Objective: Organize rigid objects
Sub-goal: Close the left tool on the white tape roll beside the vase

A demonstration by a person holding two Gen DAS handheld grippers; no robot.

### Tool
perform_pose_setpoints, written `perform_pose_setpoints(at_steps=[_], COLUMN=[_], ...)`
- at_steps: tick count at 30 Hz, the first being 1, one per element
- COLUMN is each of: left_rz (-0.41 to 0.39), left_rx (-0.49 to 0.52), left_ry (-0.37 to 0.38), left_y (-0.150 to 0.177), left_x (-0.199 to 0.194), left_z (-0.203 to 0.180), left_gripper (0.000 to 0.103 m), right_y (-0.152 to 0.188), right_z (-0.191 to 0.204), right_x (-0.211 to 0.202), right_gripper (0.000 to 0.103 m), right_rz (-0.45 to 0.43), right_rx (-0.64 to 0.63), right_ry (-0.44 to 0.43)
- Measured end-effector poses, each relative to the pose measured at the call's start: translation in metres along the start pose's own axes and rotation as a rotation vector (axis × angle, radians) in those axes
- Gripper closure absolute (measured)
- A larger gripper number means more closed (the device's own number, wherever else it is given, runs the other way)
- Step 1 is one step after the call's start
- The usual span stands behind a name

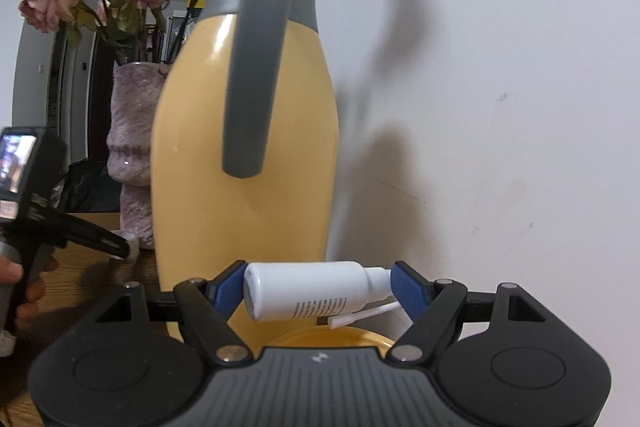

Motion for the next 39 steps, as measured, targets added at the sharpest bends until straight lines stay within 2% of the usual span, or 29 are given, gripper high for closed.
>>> perform_pose_setpoints(at_steps=[2, 6, 25, 28, 29, 31, 32, 33, 35, 39], left_rz=[0.017, -0.002, -0.073, -0.076, -0.081, -0.076, -0.076, -0.079, -0.070, -0.027], left_rx=[0.008, 0.050, 0.083, 0.083, 0.079, 0.056, 0.041, 0.030, 0.019, -0.004], left_ry=[0.007, -0.006, -0.003, 0.002, -0.004, -0.007, -0.017, -0.031, -0.037, -0.003], left_y=[0.003, 0.008, 0.023, 0.021, 0.021, 0.017, 0.017, 0.015, 0.009, 0.004], left_x=[-0.004, -0.011, -0.057, -0.055, -0.053, -0.046, -0.043, -0.038, -0.028, -0.009], left_z=[-0.001, -0.008, -0.017, -0.017, -0.016, -0.011, -0.009, -0.006, -0.001, 0.005], left_gripper=[0.099, 0.099, 0.099, 0.097, 0.092, 0.064, 0.043, 0.039, 0.039, 0.032], right_y=[0.000, 0.001, 0.004, 0.003, 0.003, 0.003, 0.003, 0.003, 0.003, 0.002], right_z=[0.000, -0.001, -0.003, -0.003, -0.003, -0.004, -0.004, -0.004, -0.007, -0.013], right_x=[0.004, 0.013, 0.003, 0.002, 0.001, 0.001, 0.001, 0.002, 0.002, 0.003], right_gripper=[0.026, 0.026, 0.026, 0.026, 0.026, 0.026, 0.026, 0.026, 0.026, 0.026], right_rz=[0.006, 0.022, 0.001, -0.003, -0.005, -0.006, -0.006, -0.006, -0.005, -0.005], right_rx=[0.005, 0.020, 0.017, 0.017, 0.017, 0.017, 0.016, 0.015, 0.022, 0.046], right_ry=[-0.004, -0.011, -0.023, -0.024, -0.024, -0.021, -0.017, -0.012, -0.001, 0.015])
Point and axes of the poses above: each gripper's, at about its wrist camera, not at the fingertips, and x roughly the way its jaws point, z to its left, y to its underside, the point moved 1 cm from there along x, roughly the way its jaws point, and after that the axes turned 13 degrees about y, right-handed, at the moved point
